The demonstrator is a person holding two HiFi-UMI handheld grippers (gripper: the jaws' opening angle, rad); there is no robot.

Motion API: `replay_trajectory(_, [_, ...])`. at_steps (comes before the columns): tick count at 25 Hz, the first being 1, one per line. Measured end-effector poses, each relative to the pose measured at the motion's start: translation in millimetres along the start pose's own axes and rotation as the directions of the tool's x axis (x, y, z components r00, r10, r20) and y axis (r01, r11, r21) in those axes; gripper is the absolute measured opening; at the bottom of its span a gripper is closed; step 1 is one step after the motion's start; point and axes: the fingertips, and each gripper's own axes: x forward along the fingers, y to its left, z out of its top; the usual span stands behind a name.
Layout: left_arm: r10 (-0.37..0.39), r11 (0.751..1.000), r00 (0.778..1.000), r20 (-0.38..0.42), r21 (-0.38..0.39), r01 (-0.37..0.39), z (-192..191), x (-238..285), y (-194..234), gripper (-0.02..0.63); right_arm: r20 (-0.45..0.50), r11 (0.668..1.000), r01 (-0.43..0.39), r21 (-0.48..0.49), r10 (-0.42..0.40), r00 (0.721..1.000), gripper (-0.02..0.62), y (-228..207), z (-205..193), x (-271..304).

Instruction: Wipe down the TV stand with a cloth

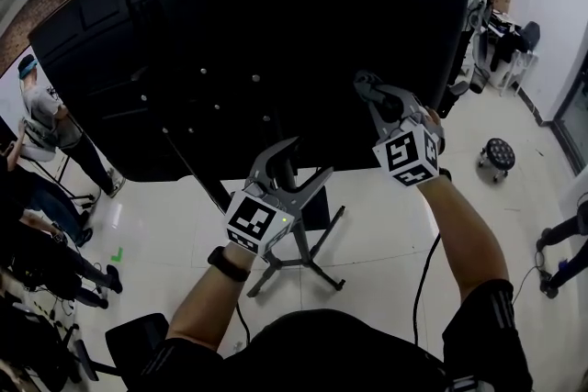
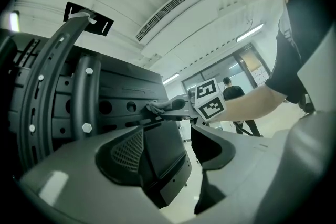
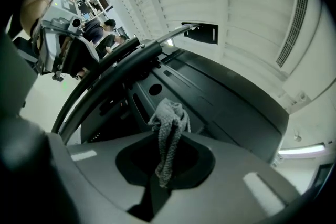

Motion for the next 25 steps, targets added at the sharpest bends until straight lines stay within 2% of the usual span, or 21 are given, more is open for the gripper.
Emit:
replay_trajectory(5, [-0.004, 1.0, 1.0, 0.005, 0.003, 0.004, 2.0, -0.7, -3.7, 0.307, -0.024, 0.998, 0.036, 0.042, -0.035, 0.999, 0.021, -14.1, -7.2, -11.2])
replay_trajectory(10, [0.014, 1.0, 1.0, 0.009, 0.01, -0.015, 3.0, -19.2, 7.0, 0.307, 0.05, 0.998, 0.022, 0.063, -0.026, 0.998, 0.021, -2.1, 29.0, -19.6])
replay_trajectory(17, [0.07, 0.997, 0.997, 0.033, 0.01, -0.07, 11.7, -75.8, 41.9, 0.307, 0.181, 1.0, -0.019, 0.01, 0.016, 0.983, 0.021, 40.2, 121.8, -15.4])
replay_trajectory(25, [0.145, 0.988, 0.987, 0.064, 0.042, -0.147, 30.2, -173.2, 110.1, 0.307, 0.297, 0.997, -0.052, -0.057, 0.066, 0.952, 0.021, 105.9, 254.5, 10.4])
